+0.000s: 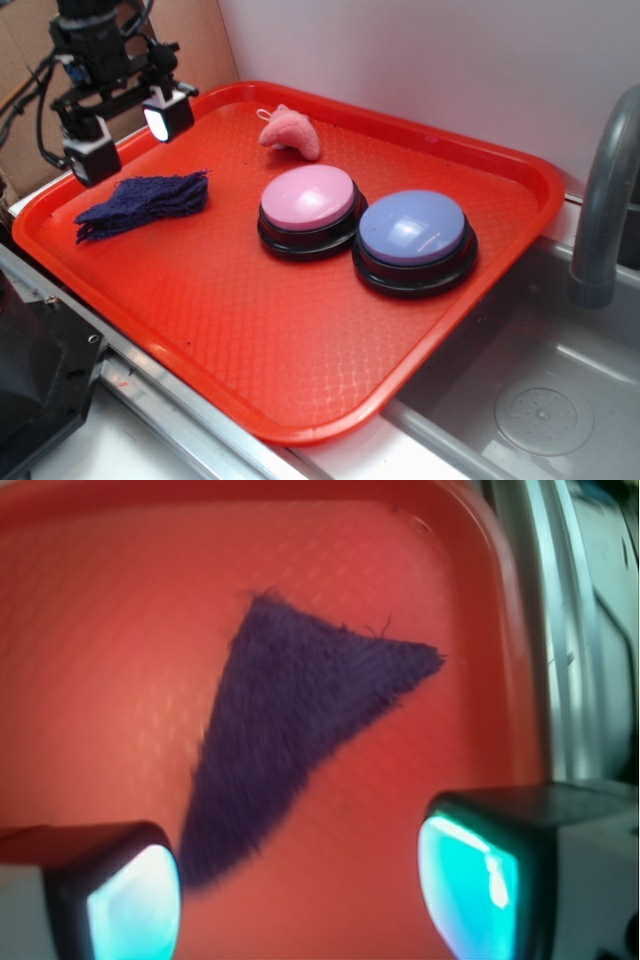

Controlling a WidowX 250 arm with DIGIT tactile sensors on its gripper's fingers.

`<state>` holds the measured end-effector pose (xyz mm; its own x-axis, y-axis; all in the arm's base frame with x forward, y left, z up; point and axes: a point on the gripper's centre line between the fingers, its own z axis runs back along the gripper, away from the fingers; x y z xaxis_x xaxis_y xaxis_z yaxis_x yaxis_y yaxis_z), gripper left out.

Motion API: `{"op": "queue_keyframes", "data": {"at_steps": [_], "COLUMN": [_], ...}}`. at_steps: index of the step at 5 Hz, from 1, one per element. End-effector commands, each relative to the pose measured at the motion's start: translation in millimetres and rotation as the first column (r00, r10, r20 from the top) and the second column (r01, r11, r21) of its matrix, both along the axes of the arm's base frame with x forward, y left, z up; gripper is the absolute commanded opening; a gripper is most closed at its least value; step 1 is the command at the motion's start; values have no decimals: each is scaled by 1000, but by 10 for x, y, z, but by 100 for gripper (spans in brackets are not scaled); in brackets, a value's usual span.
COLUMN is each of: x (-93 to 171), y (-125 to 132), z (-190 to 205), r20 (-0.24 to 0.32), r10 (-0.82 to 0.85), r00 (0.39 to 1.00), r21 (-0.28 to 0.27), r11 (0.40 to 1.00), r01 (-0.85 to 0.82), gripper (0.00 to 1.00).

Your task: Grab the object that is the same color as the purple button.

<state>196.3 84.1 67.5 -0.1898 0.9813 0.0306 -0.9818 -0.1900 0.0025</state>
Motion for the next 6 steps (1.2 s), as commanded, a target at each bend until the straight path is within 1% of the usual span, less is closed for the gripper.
{"op": "queue_keyframes", "data": {"at_steps": [1,2,3,4,5,6], "x": [26,25,-19,-24,-29,-25], "y": [116,110,112,107,106,122], "z": [-231,-394,-498,-578,-569,-522], "r20": [29,9,7,-9,-11,5], "r10": [20,7,19,12,17,12], "r00": [999,1000,1000,1000,1000,1000], "r21": [32,7,-22,-10,4,14], "r11": [999,1000,1000,1000,1000,1000], "r01": [-21,-7,-18,-12,-17,-12], "gripper": [100,100,100,75,0,0]}}
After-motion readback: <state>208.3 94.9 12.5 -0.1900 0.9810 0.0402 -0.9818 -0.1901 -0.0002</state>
